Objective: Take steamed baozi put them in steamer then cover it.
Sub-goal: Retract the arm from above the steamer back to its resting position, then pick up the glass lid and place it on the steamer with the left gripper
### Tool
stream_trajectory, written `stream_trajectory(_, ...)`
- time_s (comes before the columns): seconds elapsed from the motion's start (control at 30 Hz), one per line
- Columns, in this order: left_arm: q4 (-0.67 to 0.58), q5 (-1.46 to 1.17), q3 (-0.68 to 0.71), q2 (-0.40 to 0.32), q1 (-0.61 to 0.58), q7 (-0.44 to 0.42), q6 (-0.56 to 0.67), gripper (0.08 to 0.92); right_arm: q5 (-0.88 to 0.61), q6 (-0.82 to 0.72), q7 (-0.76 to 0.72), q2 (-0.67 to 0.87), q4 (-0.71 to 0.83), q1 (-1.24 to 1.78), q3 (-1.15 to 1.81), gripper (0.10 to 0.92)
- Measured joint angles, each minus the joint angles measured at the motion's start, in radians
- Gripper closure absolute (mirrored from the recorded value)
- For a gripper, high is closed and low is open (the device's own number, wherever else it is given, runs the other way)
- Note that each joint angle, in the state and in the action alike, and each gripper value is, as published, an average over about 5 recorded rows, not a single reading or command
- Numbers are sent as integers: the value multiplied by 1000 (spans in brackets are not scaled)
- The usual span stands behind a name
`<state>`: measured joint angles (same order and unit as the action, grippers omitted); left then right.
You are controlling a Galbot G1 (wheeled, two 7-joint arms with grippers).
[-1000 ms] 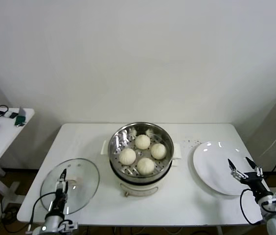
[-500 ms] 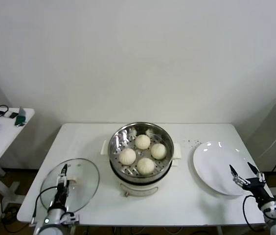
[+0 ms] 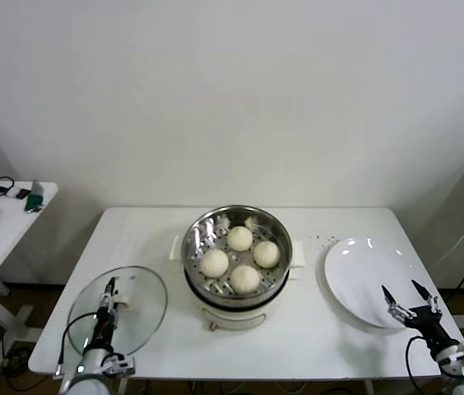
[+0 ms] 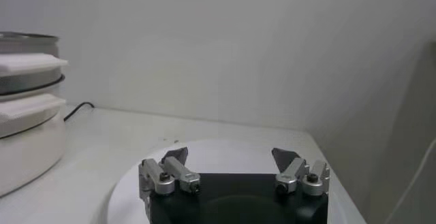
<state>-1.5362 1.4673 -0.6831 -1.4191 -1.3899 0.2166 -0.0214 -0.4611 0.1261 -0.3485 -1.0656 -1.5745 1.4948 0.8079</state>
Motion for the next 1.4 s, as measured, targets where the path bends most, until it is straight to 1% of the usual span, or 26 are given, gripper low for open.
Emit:
stream_trajectory(0.33,7,-19,8,2,1,2,13,753,23,5,-10,-12,9,-5,0,203)
stream_trajectory(0.47,-4,-31,11,7,-5,4,13,840,30,10,-12,-17,14,-7,2,203)
stream_trajectory(0.53,-12,-38,11,11,-10,5,12,852,33,12,-14,-18,17,-7,2,203)
stream_trajectory(0.7,-46,-57,13,20,-27,13,7,851,36,16,-18,-19,25,-9,4,203)
stream_trajectory(0.9,-113,-85,11,34,-62,31,-16,851,38,18,-21,-13,34,-17,7,203)
stream_trajectory(1.17,-259,-114,15,66,-132,41,-97,851,51,20,-22,-3,44,-32,-2,203)
stream_trajectory(1.4,-416,-152,37,126,-196,33,-206,851,64,20,-25,7,53,-55,-20,203)
